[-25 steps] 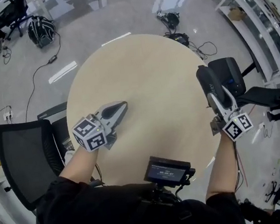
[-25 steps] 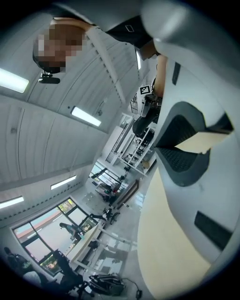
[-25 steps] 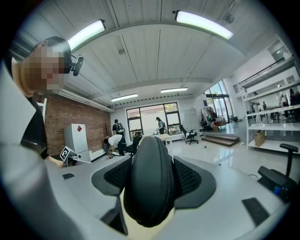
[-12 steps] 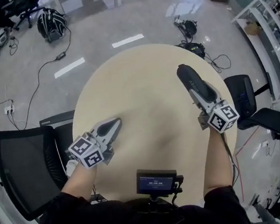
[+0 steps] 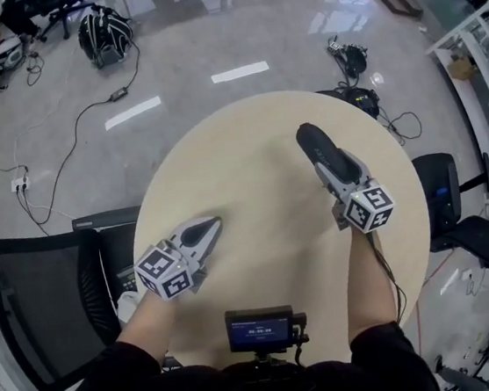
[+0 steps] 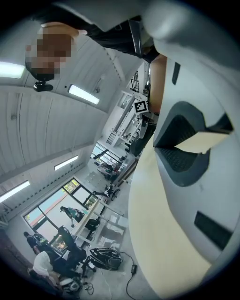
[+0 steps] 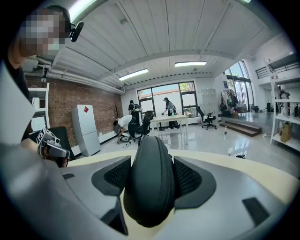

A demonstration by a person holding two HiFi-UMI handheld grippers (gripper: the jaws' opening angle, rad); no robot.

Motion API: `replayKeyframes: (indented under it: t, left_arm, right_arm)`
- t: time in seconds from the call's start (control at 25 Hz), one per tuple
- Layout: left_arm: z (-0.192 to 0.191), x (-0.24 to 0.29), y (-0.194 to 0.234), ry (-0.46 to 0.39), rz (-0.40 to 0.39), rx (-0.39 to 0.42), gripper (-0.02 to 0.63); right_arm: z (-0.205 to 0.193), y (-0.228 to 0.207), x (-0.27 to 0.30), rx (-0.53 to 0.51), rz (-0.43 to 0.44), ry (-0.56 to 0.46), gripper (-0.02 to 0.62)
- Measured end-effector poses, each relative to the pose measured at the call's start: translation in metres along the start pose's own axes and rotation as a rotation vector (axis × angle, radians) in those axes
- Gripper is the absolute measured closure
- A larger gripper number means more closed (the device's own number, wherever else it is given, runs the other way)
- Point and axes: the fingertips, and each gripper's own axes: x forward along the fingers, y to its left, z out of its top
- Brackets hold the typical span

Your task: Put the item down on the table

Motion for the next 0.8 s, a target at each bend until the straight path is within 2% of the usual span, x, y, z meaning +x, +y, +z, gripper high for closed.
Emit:
replayKeyframes:
  t: [0.16, 0.28, 0.36, 0.52, 0.56, 0.72, 0.76, 0.8]
  left_arm:
    - [-0.003, 0.015, 0.027, -0.007, -0.001, 0.001, 0.611]
    - [-0.001, 0.028, 0.039, -0.059, 0.003, 0.003, 0.609]
    - [0.001, 0.036, 0.030, -0.078, -0.032, 0.050, 0.607]
    - [-0.008, 0.061, 0.007, -0.024, -0.091, 0.137, 0.604]
    - [-0.009, 0.063, 0.006, -0.022, -0.101, 0.124, 0.604]
    - [0.003, 0.060, 0.017, -0.076, -0.130, -0.032, 0.604]
    - [0.006, 0.060, 0.019, -0.090, -0.137, -0.044, 0.604]
    - [0.009, 0.061, 0.020, -0.102, -0.143, -0.042, 0.604]
  right_arm:
    - [-0.024, -0.008, 0.031, -0.035, -0.030, 0.041, 0.319]
    - [-0.042, -0.016, 0.047, -0.091, -0.084, 0.090, 0.319]
    - [-0.052, -0.020, 0.056, -0.095, -0.111, 0.104, 0.320]
    - [-0.049, -0.025, 0.059, -0.061, -0.134, 0.073, 0.319]
    - [-0.049, -0.027, 0.061, -0.053, -0.138, 0.073, 0.319]
    - [-0.046, -0.026, 0.068, -0.038, -0.139, 0.070, 0.319]
    - [-0.044, -0.028, 0.067, -0.032, -0.142, 0.060, 0.319]
    - [-0.042, -0.029, 0.065, -0.019, -0.146, 0.047, 0.292]
